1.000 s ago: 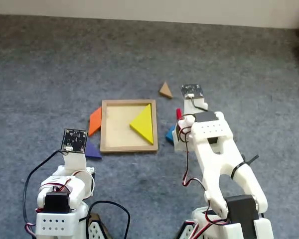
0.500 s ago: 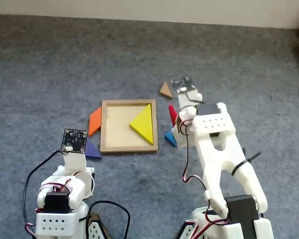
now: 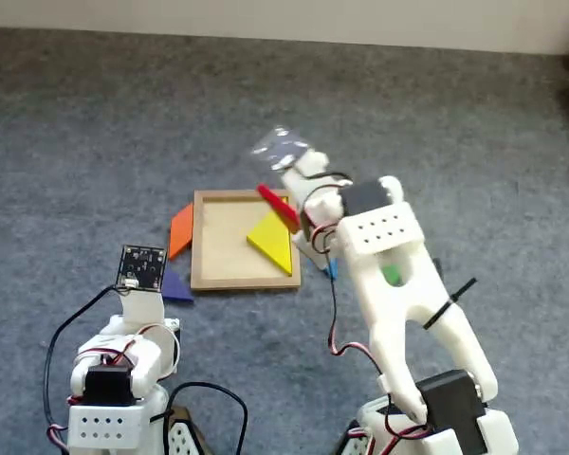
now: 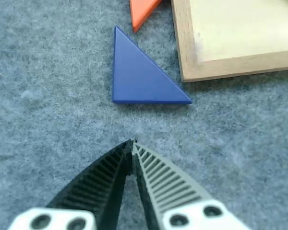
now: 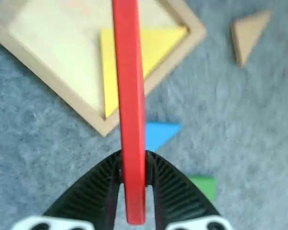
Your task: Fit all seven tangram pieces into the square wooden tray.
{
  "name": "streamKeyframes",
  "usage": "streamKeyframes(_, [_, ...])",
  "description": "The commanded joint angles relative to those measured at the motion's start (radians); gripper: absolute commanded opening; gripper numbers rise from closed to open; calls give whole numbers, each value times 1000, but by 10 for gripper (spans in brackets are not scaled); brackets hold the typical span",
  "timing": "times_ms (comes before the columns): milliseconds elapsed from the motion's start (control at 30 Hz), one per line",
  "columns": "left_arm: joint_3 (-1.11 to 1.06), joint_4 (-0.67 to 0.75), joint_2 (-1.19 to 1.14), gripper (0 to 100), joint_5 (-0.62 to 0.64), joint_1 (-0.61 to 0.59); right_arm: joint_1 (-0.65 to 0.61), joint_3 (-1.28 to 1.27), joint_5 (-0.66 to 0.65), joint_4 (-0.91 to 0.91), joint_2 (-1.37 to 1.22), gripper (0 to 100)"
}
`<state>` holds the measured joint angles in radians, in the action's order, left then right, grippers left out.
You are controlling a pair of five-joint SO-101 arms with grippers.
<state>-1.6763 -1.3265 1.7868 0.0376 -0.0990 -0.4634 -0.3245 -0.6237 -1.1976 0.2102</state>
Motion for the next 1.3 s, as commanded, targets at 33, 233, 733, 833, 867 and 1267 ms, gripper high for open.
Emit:
streamKeyframes(33, [-19,-3,16,8,-6,-10,-71,-8,-138,182,45,6])
streamKeyframes(233, [-19,-3,16,8,-6,-10,-148,-197,-307,449,47,6])
streamKeyframes(733, [-19,-3,16,8,-6,-10,-174,-441,-436,829,-87,15])
streamKeyframes(833, [-19,-3,16,8,-6,-10,-171,-444,-431,829,-84,95])
streamKeyframes(867, [-19,-3,16,8,-6,-10,-171,-446,-431,826,-67,131])
streamKeyframes(1267, [-19,-3,16,8,-6,-10,-183,-489,-430,668,242,217])
